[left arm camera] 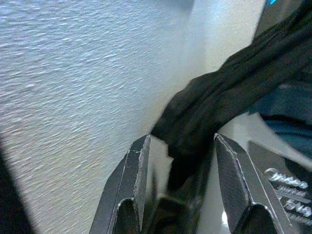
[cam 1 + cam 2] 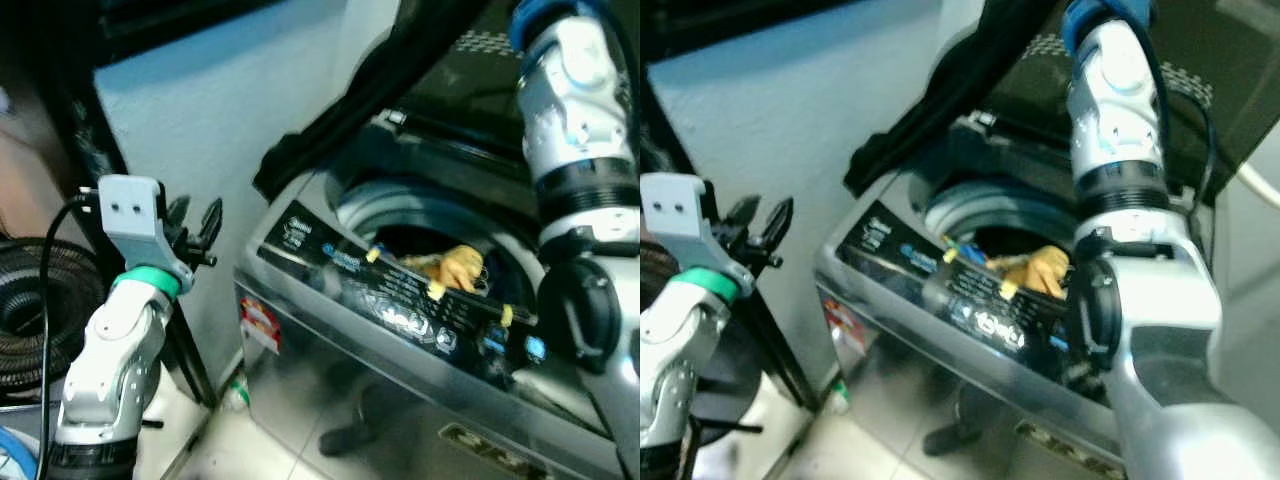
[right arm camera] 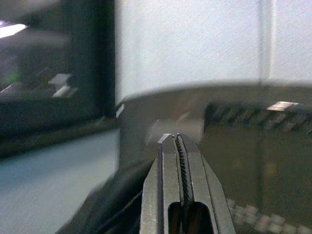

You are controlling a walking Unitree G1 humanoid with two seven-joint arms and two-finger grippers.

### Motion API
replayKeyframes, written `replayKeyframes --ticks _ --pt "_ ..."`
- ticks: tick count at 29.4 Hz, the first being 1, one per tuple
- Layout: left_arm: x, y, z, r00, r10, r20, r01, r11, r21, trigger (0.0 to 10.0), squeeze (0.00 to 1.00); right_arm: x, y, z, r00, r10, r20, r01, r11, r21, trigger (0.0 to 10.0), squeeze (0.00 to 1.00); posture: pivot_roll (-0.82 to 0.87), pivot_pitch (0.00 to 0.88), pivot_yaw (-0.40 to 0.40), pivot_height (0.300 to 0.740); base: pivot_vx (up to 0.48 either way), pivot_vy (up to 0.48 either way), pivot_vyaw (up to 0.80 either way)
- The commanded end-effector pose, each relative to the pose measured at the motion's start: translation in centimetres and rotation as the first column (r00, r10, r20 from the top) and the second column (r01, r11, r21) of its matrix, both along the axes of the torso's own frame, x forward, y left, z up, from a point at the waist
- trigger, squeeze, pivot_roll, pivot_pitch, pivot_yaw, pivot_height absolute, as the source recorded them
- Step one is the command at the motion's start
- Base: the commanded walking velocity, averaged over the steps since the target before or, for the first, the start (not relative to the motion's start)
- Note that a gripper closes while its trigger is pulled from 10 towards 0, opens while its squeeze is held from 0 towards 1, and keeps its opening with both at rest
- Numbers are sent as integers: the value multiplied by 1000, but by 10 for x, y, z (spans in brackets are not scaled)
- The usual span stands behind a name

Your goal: Clothes washing

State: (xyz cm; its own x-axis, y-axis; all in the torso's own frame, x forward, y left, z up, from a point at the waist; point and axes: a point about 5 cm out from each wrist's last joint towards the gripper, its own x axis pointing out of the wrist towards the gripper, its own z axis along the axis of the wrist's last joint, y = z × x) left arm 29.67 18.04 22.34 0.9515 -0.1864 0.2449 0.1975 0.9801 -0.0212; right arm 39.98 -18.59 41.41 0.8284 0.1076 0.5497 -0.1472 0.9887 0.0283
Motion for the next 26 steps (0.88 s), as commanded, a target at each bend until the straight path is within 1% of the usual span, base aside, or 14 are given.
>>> replayKeyframes --ticks 1,3,4,5,7,10,13,15,19,20,21,24,25,26 --pt "-1 -3 -4 999 -26 -23 26 1000 2 10000 0 1 0 -3 998 61 -19 -61 998 -11 10000 0 172 0 -9 740 0 0 -800" --pt "-3 -6 -5 998 -52 -29 52 999 8 10000 0 -1 -5 -8 989 141 -47 -142 990 -14 10000 0 170 0 1 740 0 0 -800" --pt "-3 -6 -5 998 -52 -29 52 999 8 10000 0 -1 -5 -8 989 141 -47 -142 990 -14 10000 0 170 0 1 740 0 0 -800" --pt "-3 -7 -5 997 -68 -33 68 998 12 10000 0 -3 -13 -11 984 167 -66 -169 985 -30 10000 0 166 0 8 740 0 0 -800" --pt "-2 -8 -5 997 -75 -34 75 997 13 10000 0 -5 -19 -12 984 159 -77 -164 985 -54 10000 0 166 0 8 740 0 0 -800" --pt "-2 -10 -5 996 -86 -35 86 996 15 10000 0 -6 -22 -17 975 199 -104 -207 975 -77 10000 0 165 0 12 740 0 0 -800" --pt "-3 -12 -5 994 -104 -38 105 994 18 10000 0 -11 -25 -31 927 329 -183 -349 933 -89 10000 0 165 0 12 740 0 0 -800" --pt "-4 -11 -6 993 -107 -40 108 994 19 10000 0 -13 -21 -40 899 383 -213 -405 912 -69 10000 0 165 0 13 740 0 0 -800" --pt "-5 -12 -6 993 -108 -43 109 994 19 10000 0 -13 -16 -49 881 409 -238 -436 897 -72 10000 0 165 0 13 740 0 0 -800" --pt "-6 -11 -6 993 -109 -44 109 994 18 10000 0 -13 -10 -58 860 436 -265 -468 881 -72 10000 0 167 0 13 740 0 0 -800" --pt "-6 -11 -6 993 -109 -44 109 994 18 10000 0 -13 -10 -58 860 436 -265 -468 881 -72 10000 0 167 0 13 740 0 0 -800" --pt "-6 -11 -7 993 -106 -49 107 994 15 10000 0 -16 12 -77 782 529 -330 -580 811 -72 10000 0 165 0 10 740 0 0 -800" --pt "-6 -11 -7 993 -106 -49 107 994 15 10000 0 -16 12 -77 782 529 -330 -580 811 -72 10000 0 165 0 10 740 0 0 -800" --pt "-7 -10 -7 993 -103 -50 104 995 14 10000 0 -20 24 -82 748 573 -335 -633 768 -98 10000 0 165 0 10 740 0 0 -800"
